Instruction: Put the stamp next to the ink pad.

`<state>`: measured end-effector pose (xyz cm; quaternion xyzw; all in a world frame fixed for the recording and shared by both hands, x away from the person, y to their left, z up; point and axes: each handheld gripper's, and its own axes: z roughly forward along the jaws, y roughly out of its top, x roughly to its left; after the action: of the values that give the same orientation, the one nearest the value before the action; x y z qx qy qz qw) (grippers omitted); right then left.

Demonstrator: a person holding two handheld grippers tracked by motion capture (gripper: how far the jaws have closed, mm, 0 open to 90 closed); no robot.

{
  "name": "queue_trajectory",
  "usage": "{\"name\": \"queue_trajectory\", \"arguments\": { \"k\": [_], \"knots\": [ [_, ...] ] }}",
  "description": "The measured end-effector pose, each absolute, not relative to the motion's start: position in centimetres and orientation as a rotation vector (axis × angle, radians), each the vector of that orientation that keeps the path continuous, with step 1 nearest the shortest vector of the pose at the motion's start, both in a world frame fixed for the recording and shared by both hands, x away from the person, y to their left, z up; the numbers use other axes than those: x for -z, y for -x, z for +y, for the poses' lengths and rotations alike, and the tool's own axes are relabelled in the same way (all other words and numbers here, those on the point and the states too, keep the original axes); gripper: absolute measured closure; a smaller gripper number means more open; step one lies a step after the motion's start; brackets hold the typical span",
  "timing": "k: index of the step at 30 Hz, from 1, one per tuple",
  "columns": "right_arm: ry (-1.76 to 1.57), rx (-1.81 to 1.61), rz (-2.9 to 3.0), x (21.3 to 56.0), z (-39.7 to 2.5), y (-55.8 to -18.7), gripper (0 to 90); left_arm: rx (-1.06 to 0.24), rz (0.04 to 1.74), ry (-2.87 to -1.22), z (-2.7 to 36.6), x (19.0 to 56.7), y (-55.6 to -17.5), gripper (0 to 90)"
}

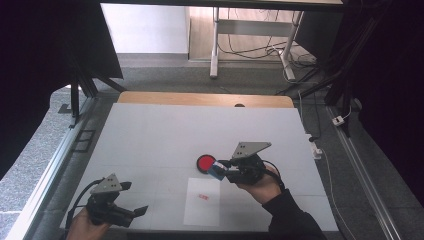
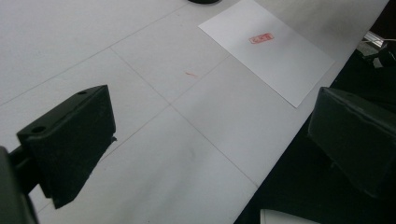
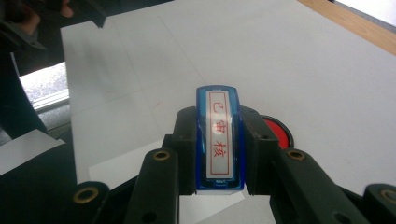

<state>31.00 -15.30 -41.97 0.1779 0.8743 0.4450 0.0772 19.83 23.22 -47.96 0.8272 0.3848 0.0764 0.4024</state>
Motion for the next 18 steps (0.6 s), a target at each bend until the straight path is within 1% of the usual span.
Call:
{"name": "queue_trajectory", "arguments": {
  "k": [18],
  "knots": [
    [-0.676,-1.214,2.549,43.2,-17.6,-33.2,70.4,-0.249,1.027,-2.116,23.6,47.8,-19.4,0.0]
  ]
}}
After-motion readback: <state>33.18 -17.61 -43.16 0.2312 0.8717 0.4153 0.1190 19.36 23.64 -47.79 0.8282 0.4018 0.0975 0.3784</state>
